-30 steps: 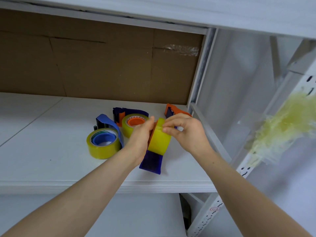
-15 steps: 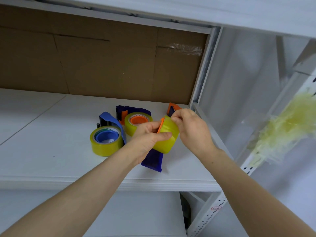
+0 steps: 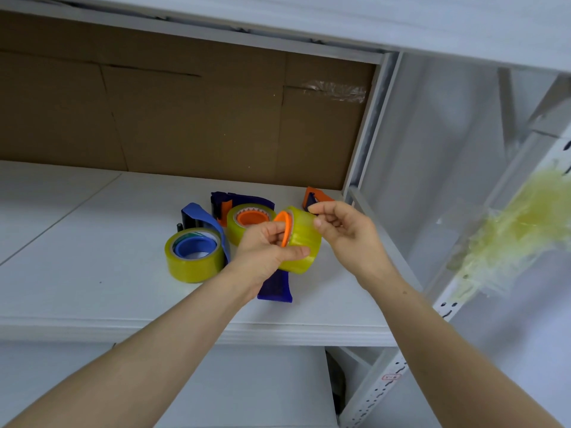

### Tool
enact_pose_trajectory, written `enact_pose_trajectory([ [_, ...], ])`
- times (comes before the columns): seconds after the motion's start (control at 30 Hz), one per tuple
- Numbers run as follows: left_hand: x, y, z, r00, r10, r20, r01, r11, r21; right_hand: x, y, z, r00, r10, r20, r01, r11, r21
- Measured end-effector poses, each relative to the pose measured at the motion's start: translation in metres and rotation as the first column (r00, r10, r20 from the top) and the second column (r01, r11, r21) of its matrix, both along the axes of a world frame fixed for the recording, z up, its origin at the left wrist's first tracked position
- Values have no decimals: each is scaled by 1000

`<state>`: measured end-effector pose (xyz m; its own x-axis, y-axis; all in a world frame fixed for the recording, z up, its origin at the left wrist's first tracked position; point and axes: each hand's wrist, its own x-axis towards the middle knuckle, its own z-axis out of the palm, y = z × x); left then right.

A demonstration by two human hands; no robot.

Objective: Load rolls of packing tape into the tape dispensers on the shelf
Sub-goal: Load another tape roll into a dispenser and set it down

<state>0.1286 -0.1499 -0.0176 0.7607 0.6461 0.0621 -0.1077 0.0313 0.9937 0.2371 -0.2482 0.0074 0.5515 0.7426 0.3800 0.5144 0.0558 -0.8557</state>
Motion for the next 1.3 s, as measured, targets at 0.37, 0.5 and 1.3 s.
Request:
enact_pose_trajectory([
  [0.37,4,-5,0,999,5,-46,-1,997,73,-3,-2,0,800,-111,-590,62,993,-104],
  [0.5,2,-7,4,995,-103,-16,103,994,-31,-3,1,0,773,-91,-628,111,994,-7],
  [1.3,3,-14,17,987,-92,134,120,967,-225,25,2,35,806,-3,-592,-98,986,-137],
])
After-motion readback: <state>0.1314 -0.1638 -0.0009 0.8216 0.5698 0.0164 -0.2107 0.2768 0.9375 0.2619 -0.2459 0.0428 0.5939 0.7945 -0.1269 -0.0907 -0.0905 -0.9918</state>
